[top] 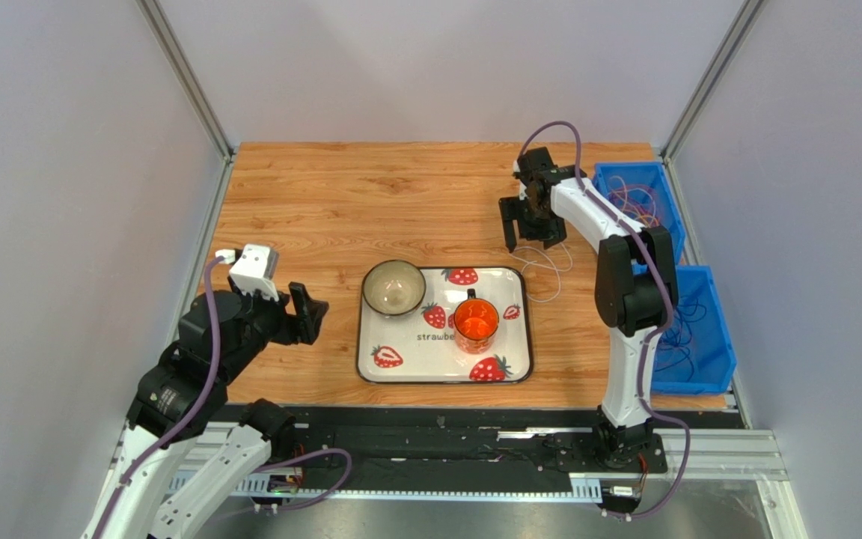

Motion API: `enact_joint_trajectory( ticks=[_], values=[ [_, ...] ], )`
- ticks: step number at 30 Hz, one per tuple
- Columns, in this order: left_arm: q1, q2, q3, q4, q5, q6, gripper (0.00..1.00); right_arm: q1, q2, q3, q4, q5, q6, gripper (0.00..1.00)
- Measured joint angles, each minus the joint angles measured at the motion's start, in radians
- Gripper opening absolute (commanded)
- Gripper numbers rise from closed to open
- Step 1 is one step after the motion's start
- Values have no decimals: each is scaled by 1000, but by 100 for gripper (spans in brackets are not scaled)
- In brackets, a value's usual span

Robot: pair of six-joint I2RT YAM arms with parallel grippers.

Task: Untangle the cables
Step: Pick up the cable at the center of the board.

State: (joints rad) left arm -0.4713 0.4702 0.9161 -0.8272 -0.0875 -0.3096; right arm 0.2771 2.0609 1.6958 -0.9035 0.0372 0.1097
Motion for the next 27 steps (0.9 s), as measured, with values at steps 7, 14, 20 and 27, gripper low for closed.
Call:
enact_joint_trajectory(
  ticks=[7, 14, 20, 27],
  values=[
    [0, 2, 0, 0, -2, -1, 80, 24, 43, 21, -1, 26, -10, 71],
    [0, 3, 0, 0, -5, -1, 80, 40, 71, 28, -1, 37, -13, 59],
    [0, 3, 0, 0, -9, -2, 80, 52, 96, 49, 0, 40, -13, 44],
    [0, 3, 0, 0, -12, -2, 80, 78, 129, 89, 0, 26, -3, 7]
  ],
)
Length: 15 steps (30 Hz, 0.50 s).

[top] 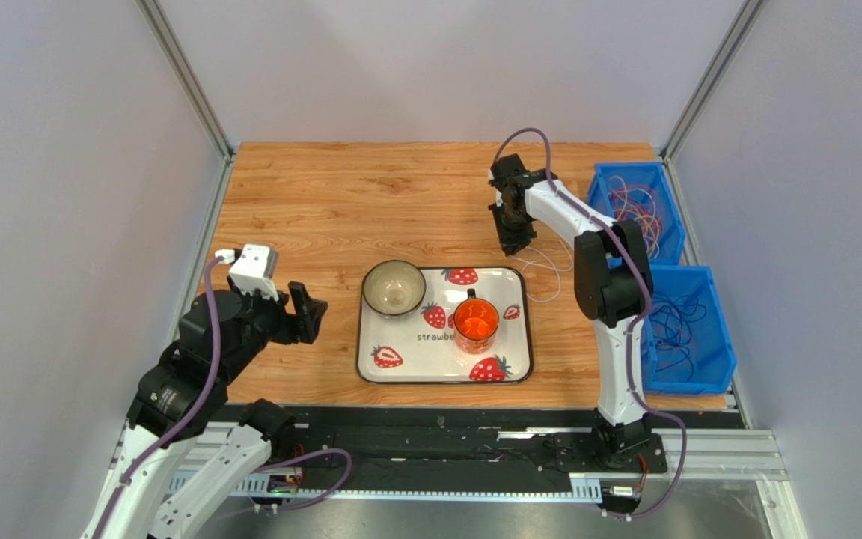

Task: Untangle the cables
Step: Pick up the cable at the center of the board.

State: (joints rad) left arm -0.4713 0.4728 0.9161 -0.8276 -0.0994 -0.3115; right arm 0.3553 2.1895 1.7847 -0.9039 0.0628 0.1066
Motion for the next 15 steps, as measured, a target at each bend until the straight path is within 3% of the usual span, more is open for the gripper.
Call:
enact_joint_trajectory(
  ticks=[1, 8, 15],
  values=[
    [0, 0, 0, 0, 0, 0, 80, 7, 4, 5, 0, -3, 4, 0],
    [0, 0, 0, 0, 0, 0, 80, 19, 12, 41, -17, -21, 27, 0],
    [0, 0, 0, 0, -1, 0, 80, 19, -4, 211, -77, -75, 43, 0]
  ],
)
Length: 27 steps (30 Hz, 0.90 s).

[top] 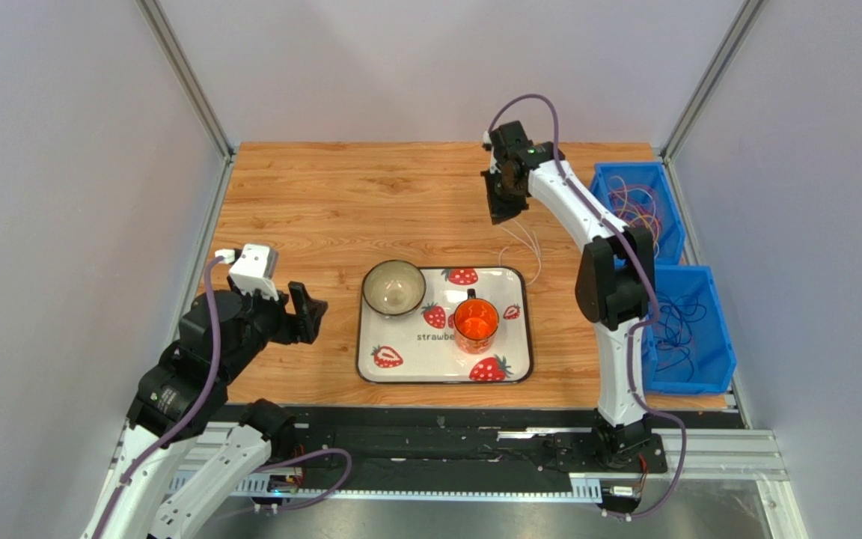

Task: Untangle the cables
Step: Pick up the cable at the center of the board.

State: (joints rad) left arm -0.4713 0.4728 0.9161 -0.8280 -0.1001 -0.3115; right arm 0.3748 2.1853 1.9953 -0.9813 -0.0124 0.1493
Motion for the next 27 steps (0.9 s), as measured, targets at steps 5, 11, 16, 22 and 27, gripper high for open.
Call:
enact_joint_trajectory(
  ticks=[5, 11, 16, 22, 27],
  values=[
    [0, 0, 0, 0, 0, 0, 80, 0, -109, 61, -9, -53, 21, 0],
    [0, -1, 0, 0, 0, 0, 80, 0, -260, 117, -10, -105, 51, 0],
    [0, -4, 0, -1, -1, 0, 80, 0, -332, 133, -10, -147, 80, 0],
    [0, -14, 0, -1, -7, 0, 80, 0, -369, 110, -6, -166, 108, 0],
    [0, -20, 0, -2, -10, -1, 80, 0, -439, 2, 15, -167, 137, 0]
  ],
)
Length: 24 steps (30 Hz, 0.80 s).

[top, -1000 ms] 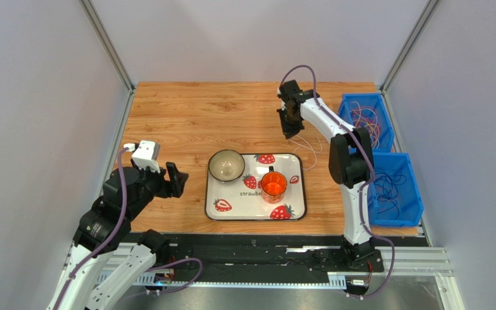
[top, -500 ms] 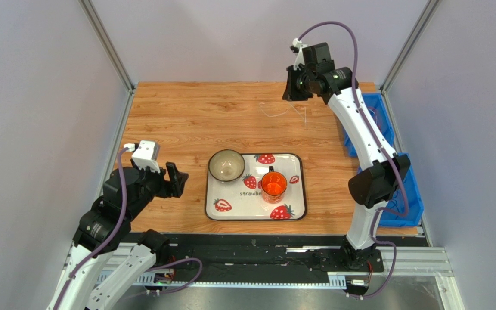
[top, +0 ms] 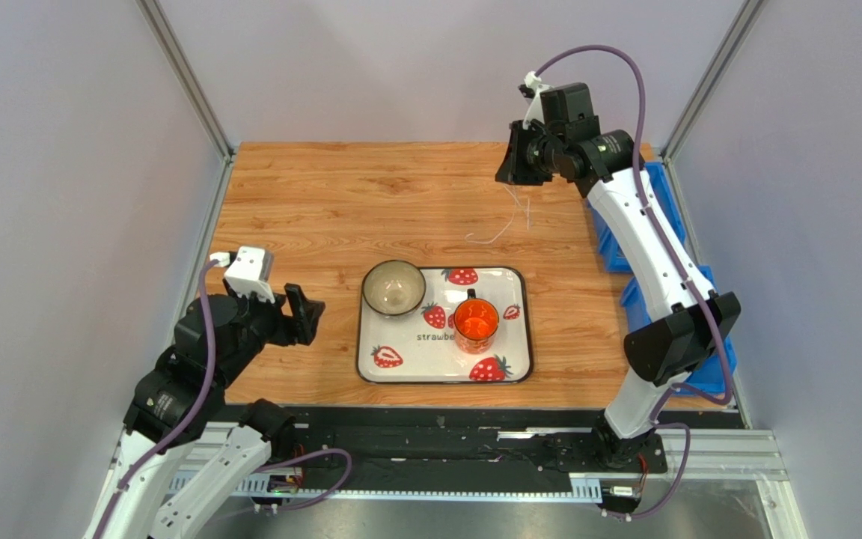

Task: Untangle the cables
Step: Pick up the cable at the center of the board, then place the cable in the bin.

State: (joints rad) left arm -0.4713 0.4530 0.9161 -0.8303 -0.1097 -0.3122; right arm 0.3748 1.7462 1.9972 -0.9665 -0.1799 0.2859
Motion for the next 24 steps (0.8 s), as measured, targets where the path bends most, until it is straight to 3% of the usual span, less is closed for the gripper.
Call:
enact_joint_trajectory(
  ticks=[13, 24],
  values=[
    [0, -17, 0, -3, -4, 0, 79, -4, -226, -169, 53, 75, 47, 0],
    [0, -17, 0, -3, -5, -1, 79, -15, -453, -257, 82, 286, 62, 0]
  ],
)
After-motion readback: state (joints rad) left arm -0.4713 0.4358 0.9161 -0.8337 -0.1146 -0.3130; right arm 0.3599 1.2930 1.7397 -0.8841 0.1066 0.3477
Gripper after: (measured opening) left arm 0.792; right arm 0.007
